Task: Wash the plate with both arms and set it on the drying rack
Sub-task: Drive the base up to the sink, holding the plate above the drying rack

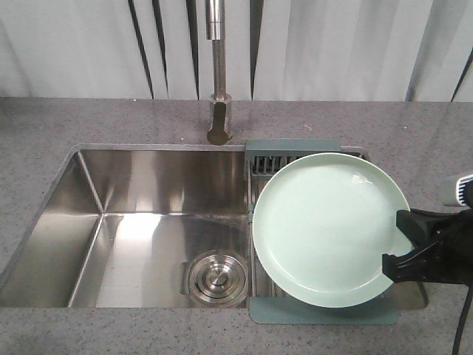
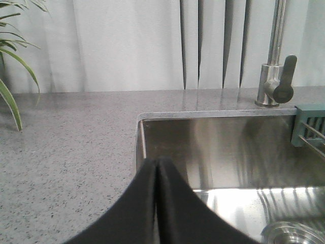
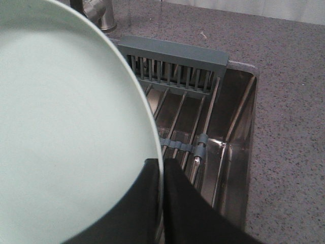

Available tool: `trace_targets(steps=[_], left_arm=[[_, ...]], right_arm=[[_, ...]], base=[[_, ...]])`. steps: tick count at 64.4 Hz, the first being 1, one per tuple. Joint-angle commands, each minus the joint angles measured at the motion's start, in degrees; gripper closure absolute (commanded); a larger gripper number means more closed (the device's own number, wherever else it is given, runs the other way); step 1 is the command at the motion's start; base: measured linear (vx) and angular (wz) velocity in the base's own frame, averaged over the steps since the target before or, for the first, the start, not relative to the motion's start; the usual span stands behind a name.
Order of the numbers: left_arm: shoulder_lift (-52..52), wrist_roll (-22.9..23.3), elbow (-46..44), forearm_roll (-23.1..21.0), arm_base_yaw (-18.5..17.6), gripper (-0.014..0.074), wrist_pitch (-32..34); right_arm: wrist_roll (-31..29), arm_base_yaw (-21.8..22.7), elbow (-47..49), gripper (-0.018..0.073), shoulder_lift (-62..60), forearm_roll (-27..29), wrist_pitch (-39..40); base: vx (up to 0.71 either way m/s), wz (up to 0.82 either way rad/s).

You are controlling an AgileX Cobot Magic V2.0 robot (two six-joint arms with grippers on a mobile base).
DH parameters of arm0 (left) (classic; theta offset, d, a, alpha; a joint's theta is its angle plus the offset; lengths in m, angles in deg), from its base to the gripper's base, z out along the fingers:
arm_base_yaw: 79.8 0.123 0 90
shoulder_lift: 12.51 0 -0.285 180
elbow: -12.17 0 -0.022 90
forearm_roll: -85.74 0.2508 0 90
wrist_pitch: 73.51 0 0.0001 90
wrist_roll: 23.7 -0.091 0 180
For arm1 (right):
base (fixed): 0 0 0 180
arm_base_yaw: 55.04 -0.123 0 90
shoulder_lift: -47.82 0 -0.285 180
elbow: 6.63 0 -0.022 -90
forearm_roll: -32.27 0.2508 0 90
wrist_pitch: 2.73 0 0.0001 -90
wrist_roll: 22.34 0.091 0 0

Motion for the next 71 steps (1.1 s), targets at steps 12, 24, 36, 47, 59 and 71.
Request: trace_targets(steps=[12,24,36,47,59,71], left_arm=[[0.9,0.0,0.9,-0.1,0.1,0.0602,4.1],[0.9,0.0,0.9,-0.1,0.1,0.0602,4.1],[0.9,0.0,0.9,-0.1,0.1,0.0602,4.1],[0.9,0.0,0.9,-0.1,0.1,0.0602,4.1],[0.9,0.0,0.9,-0.1,0.1,0.0602,4.1],[0.9,0.0,0.9,-0.1,0.1,0.0602,4.1]], right_arm=[[-0.2,0.2,1.7,0.0567,-0.6,0.0,4.2],[-0.2,0.2,1.7,0.0567,-0.6,0.0,4.2],[-0.2,0.2,1.7,0.0567,-0.6,0.0,4.2],[-0.2,0.2,1.7,0.0567,-0.6,0.0,4.3],[-0.2,0.2,1.7,0.0567,-0.6,0.0,4.3],[-0.2,0.2,1.7,0.0567,-0.6,0.0,4.3]], base=[[0.01,-0.1],[0.01,-0.05],[0.0,-0.01],[0.0,0.0],[0.0,0.01],[0.0,0.0]])
